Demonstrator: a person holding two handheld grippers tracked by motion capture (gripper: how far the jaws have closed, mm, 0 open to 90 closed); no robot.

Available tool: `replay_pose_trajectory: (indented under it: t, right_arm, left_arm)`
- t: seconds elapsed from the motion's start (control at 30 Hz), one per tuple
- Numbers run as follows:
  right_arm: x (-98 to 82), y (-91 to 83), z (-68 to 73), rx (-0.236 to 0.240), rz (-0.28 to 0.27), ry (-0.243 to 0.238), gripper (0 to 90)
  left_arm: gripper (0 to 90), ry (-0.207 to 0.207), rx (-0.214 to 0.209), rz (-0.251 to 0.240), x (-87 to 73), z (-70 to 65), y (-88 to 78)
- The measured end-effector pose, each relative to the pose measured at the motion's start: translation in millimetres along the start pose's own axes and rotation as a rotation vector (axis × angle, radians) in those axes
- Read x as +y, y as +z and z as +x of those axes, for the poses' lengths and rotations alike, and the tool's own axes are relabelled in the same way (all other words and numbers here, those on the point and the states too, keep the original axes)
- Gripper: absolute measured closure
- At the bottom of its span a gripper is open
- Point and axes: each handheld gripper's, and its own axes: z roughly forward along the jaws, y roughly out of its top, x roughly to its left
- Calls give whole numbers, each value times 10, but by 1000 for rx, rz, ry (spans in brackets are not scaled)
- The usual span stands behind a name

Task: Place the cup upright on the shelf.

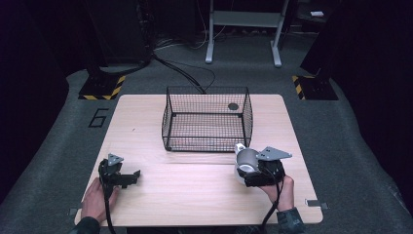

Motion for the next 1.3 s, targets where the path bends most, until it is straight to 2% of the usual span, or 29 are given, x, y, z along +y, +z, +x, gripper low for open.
replay_pose_trajectory:
  t: [0.8, 1.27, 1.3]
  right_arm:
    - [254, 66, 4, 26, -7, -22, 66]
    - [515, 18, -5, 34, -26, -55, 66]
    - [537, 13, -1, 35, -28, -46, 66]
  left_arm:
    - [0, 7, -1, 3, 0, 5, -2]
    - [0, 7, -2, 2, 0, 5, -1]
    - [0, 8, -2, 3, 0, 5, -1]
